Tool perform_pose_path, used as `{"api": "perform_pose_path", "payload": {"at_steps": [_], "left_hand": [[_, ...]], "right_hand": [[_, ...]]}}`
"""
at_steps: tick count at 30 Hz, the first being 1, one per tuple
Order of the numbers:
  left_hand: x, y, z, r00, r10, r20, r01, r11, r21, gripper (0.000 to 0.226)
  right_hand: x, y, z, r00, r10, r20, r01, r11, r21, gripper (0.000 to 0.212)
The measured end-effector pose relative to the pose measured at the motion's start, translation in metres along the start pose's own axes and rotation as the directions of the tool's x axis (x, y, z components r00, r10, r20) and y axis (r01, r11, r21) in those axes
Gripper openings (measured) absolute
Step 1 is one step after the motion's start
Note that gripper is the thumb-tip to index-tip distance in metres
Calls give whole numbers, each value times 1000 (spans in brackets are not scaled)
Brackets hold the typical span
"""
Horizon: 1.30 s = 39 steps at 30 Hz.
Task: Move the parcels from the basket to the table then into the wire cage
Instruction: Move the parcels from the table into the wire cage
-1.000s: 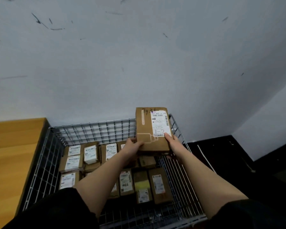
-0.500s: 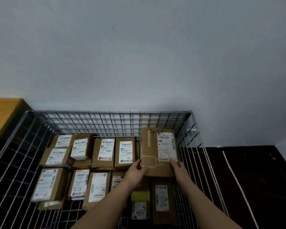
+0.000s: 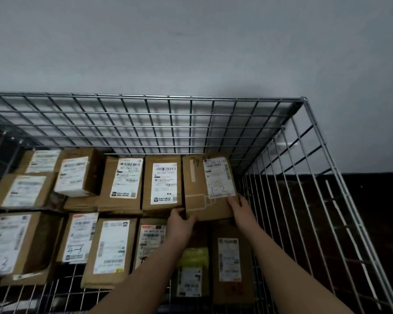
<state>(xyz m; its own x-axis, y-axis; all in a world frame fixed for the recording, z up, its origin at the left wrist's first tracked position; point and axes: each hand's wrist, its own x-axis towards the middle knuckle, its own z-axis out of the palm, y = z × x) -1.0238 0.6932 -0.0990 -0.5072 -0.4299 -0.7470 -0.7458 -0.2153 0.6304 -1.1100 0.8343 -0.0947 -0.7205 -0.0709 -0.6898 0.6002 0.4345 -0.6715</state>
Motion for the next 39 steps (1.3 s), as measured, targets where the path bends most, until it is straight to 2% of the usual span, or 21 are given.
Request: {"api": "perform_pose_path", "payload": {"at_steps": [4, 11, 17, 21, 25, 30, 34, 36, 39], "left_hand": [[16, -13, 5, 993, -85, -81, 78, 993, -85, 46], [29, -23, 12, 977, -178, -120, 135, 944, -300, 40], [30, -24, 17, 979, -149, -138, 102, 949, -300, 37], [31, -22, 17, 977, -133, -167, 95, 972, -216, 37], [28, -19, 18, 978, -140, -155, 111, 977, -184, 47], [21, -12, 5, 987, -112, -116, 108, 993, -38, 51], [-12, 6, -21, 991, -73, -108, 86, 989, 119, 32], [-36, 28, -38, 993, 24, -113, 9, 960, 280, 24], [-84, 78, -70, 977, 199, -78, -129, 841, 526, 24]], "right_hand": [[19, 14, 14, 1000, 15, 4, -15, 999, 33, 53], [39, 25, 22, 1000, -6, -4, 6, 999, 43, 52], [44, 37, 27, 996, -50, -80, 53, 998, 32, 52], [46, 38, 34, 998, -30, -55, 31, 999, 20, 56], [45, 33, 34, 1000, -18, -5, 18, 1000, -26, 63], [31, 21, 21, 998, -36, -46, 19, 946, -324, 76], [-9, -5, 3, 984, -159, -86, 89, 836, -541, 65], [-36, -30, -6, 974, -214, -69, 129, 784, -607, 54], [-88, -80, -15, 949, -308, -69, 188, 727, -661, 36]]}}
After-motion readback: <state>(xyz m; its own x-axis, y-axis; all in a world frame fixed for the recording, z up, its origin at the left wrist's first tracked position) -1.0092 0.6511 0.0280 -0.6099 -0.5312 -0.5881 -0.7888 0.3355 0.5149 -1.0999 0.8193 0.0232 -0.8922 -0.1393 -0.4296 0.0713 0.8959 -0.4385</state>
